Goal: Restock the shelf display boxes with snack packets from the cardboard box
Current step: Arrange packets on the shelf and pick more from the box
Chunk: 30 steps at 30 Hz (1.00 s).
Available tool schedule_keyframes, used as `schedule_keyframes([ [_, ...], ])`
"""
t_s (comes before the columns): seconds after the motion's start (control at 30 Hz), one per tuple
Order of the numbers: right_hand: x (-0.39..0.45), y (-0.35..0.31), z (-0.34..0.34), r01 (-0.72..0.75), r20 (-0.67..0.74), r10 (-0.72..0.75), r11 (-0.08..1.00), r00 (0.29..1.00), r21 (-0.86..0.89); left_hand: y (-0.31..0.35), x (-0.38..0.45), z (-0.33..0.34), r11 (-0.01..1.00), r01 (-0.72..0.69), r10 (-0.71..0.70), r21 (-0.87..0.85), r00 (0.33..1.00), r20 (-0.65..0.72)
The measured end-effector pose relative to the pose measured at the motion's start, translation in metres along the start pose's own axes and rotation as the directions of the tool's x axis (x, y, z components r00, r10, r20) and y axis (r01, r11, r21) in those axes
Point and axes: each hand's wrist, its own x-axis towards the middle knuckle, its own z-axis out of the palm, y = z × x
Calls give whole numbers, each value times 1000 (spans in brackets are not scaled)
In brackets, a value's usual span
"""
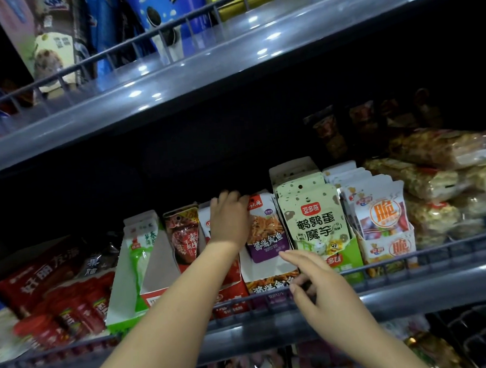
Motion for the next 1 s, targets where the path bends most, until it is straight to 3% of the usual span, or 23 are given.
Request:
schedule_keyframes([
  [0.23,-1,0,0,8,2,-8,1000,1000,-30,-6,-12,2,998,7,-7,-61,1000,-13],
  [0.4,-5,0,2,37,-22,-38,999,999,-37,0,-34,-7,964,31,-66,-265,990,-124],
  [0.6,-36,-4,0,94,-90,-103,990,991,-102,21,-109,-29,891,-36,-91,-452,962,-256],
  [0.8,-95,0,6,-9,-30,4,983,1000,-181,46,-206,-27,783,31,-180,-621,967,-179],
  [1.0,-164,28,39,-198,68,214,962,975,-187,78,-319,18,686,245,-237,-686,965,108],
])
